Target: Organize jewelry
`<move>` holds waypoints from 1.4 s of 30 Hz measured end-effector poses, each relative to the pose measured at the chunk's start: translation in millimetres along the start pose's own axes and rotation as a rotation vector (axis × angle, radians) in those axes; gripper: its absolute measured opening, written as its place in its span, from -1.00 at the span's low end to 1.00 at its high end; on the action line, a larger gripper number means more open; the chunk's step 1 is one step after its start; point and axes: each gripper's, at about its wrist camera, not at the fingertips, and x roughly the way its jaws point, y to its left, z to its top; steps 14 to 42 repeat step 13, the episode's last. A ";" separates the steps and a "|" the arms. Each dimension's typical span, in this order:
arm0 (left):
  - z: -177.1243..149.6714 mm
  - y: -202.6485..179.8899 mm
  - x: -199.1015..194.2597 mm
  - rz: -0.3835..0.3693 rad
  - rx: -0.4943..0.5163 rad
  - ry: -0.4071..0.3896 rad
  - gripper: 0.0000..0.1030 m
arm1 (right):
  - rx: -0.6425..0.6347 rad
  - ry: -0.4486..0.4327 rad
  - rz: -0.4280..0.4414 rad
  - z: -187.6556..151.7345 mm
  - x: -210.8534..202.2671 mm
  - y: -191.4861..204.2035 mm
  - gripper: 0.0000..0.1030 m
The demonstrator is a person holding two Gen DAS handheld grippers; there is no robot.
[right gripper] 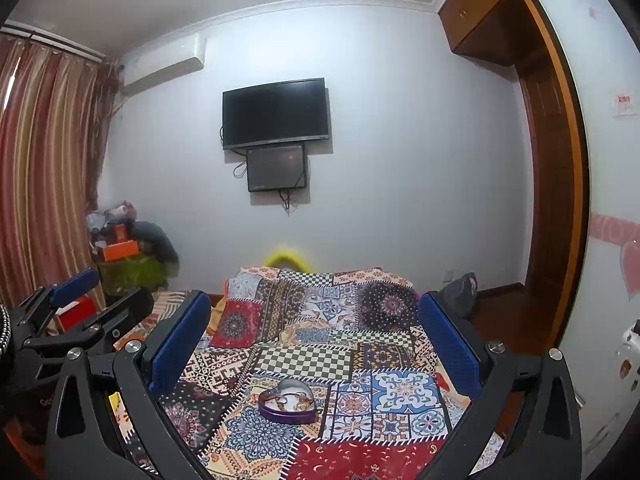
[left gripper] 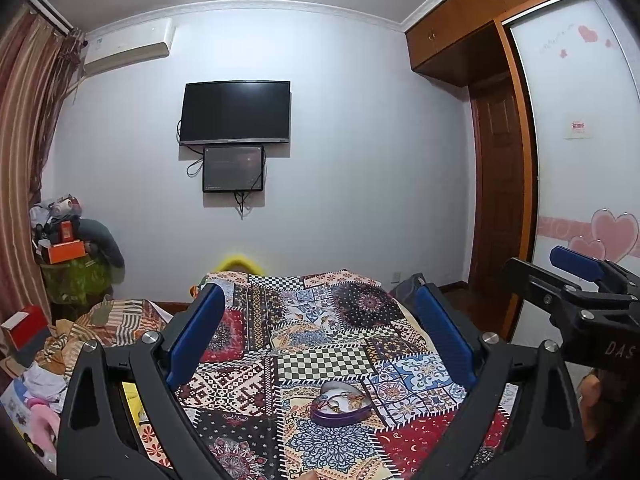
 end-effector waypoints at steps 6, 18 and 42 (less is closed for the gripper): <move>-1.7 -0.5 0.4 -0.006 0.004 0.005 0.88 | 0.000 0.001 -0.001 -2.2 -0.3 0.8 1.00; -2.6 -0.1 5.0 -0.010 0.001 0.016 0.88 | 0.004 0.009 0.002 -2.5 1.6 -0.9 1.00; -2.6 -0.1 5.0 -0.010 0.001 0.016 0.88 | 0.004 0.009 0.002 -2.5 1.6 -0.9 1.00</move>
